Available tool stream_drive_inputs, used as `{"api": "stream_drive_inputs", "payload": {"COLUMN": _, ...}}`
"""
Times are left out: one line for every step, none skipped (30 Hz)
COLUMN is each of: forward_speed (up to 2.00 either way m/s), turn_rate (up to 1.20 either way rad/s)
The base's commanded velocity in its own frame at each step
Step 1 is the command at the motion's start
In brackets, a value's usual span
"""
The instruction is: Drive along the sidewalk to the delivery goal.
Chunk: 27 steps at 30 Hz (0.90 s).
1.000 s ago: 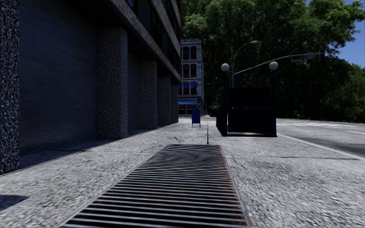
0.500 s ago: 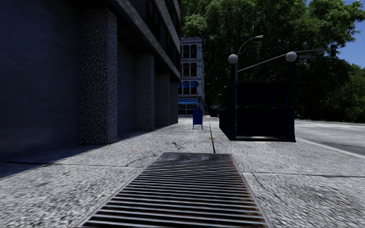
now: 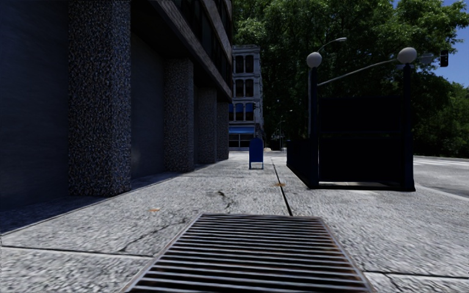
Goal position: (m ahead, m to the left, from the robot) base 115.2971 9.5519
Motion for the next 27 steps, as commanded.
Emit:
{"api": "stream_drive_inputs", "payload": {"forward_speed": 2.00, "turn_rate": 0.00}}
{"api": "stream_drive_inputs", "payload": {"forward_speed": 2.00, "turn_rate": 0.00}}
{"api": "stream_drive_inputs", "payload": {"forward_speed": 2.00, "turn_rate": 0.00}}
{"api": "stream_drive_inputs", "payload": {"forward_speed": 2.00, "turn_rate": 0.00}}
{"api": "stream_drive_inputs", "payload": {"forward_speed": 2.00, "turn_rate": 0.00}}
{"api": "stream_drive_inputs", "payload": {"forward_speed": 2.00, "turn_rate": 0.00}}
{"api": "stream_drive_inputs", "payload": {"forward_speed": 2.00, "turn_rate": 0.00}}
{"api": "stream_drive_inputs", "payload": {"forward_speed": 2.00, "turn_rate": 0.00}}
{"api": "stream_drive_inputs", "payload": {"forward_speed": 2.00, "turn_rate": 0.00}}
{"api": "stream_drive_inputs", "payload": {"forward_speed": 2.00, "turn_rate": 0.00}}
{"api": "stream_drive_inputs", "payload": {"forward_speed": 2.00, "turn_rate": 0.00}}
{"api": "stream_drive_inputs", "payload": {"forward_speed": 2.00, "turn_rate": 0.00}}
{"api": "stream_drive_inputs", "payload": {"forward_speed": 2.00, "turn_rate": 0.00}}
{"api": "stream_drive_inputs", "payload": {"forward_speed": 2.00, "turn_rate": 0.00}}
{"api": "stream_drive_inputs", "payload": {"forward_speed": 2.00, "turn_rate": 0.00}}
{"api": "stream_drive_inputs", "payload": {"forward_speed": 2.00, "turn_rate": 0.00}}
{"api": "stream_drive_inputs", "payload": {"forward_speed": 2.00, "turn_rate": 0.00}}
{"api": "stream_drive_inputs", "payload": {"forward_speed": 2.00, "turn_rate": 0.00}}
{"api": "stream_drive_inputs", "payload": {"forward_speed": 2.00, "turn_rate": 0.00}}
{"api": "stream_drive_inputs", "payload": {"forward_speed": 2.00, "turn_rate": 0.00}}
{"api": "stream_drive_inputs", "payload": {"forward_speed": 2.00, "turn_rate": 0.00}}
{"api": "stream_drive_inputs", "payload": {"forward_speed": 2.00, "turn_rate": 0.00}}
{"api": "stream_drive_inputs", "payload": {"forward_speed": 2.00, "turn_rate": 0.00}}
{"api": "stream_drive_inputs", "payload": {"forward_speed": 2.00, "turn_rate": 0.00}}
{"api": "stream_drive_inputs", "payload": {"forward_speed": 2.00, "turn_rate": 0.00}}
{"api": "stream_drive_inputs", "payload": {"forward_speed": 2.00, "turn_rate": 0.00}}
{"api": "stream_drive_inputs", "payload": {"forward_speed": 2.00, "turn_rate": 0.00}}
